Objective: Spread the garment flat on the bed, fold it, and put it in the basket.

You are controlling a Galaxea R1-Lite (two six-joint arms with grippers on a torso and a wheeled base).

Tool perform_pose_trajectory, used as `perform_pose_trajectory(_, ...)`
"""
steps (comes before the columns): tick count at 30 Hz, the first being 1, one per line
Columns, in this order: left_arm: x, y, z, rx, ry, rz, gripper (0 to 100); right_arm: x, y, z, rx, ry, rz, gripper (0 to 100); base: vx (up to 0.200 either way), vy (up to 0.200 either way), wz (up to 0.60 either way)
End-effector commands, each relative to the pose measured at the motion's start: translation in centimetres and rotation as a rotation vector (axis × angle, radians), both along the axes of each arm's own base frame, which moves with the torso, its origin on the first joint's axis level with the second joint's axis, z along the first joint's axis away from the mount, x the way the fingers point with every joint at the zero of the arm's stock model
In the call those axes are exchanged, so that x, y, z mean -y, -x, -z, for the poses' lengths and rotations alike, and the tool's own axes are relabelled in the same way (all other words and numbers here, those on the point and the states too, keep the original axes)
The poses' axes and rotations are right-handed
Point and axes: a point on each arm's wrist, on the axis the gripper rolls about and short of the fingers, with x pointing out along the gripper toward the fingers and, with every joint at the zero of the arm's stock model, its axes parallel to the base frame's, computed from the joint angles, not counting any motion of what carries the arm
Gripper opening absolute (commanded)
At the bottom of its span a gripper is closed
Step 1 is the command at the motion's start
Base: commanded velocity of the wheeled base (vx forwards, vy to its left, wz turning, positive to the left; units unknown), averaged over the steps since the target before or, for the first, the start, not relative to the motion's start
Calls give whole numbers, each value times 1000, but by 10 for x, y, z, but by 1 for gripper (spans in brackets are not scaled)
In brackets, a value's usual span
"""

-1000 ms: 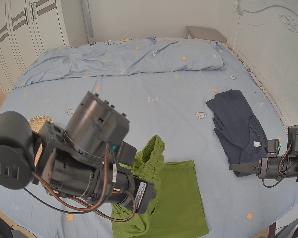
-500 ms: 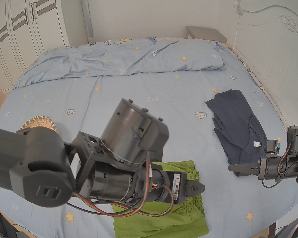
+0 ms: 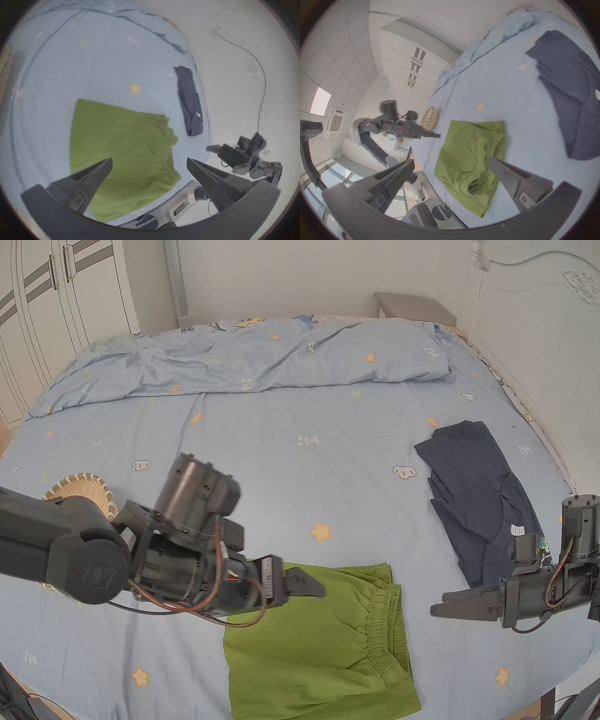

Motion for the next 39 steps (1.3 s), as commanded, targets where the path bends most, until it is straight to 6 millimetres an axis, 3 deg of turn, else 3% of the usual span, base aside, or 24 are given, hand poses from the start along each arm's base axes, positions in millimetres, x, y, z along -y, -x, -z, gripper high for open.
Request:
perform_pose_trajectory(1,-77,-6,36,-145,38,-95,100,-55,-13,26,-106,54,-197,100,0,0,0)
perform_pose_trajectory(7,-108,-4,66,-68,32,-41,100,-92,-14,56,-179,183,-239,100,0,0,0)
perform_pose_trajectory(12,-105,-8,86,-82,15,8,100,-103,-12,67,-232,258,-252,100,0,0,0)
perform_pose_trajectory(20,-90,-14,96,-96,18,49,100,-108,-18,82,-232,331,-217,100,0,0,0)
perform_pose_trajectory(27,-65,-16,108,-99,66,63,100,-98,-14,94,-265,370,-213,100,0,0,0)
perform_pose_trajectory(29,-56,-14,108,-95,93,66,100,-87,-12,98,-278,388,-200,100,0,0,0)
perform_pose_trajectory(39,-48,-11,118,-126,89,86,100,-52,-20,108,-281,414,-134,100,0,0,0)
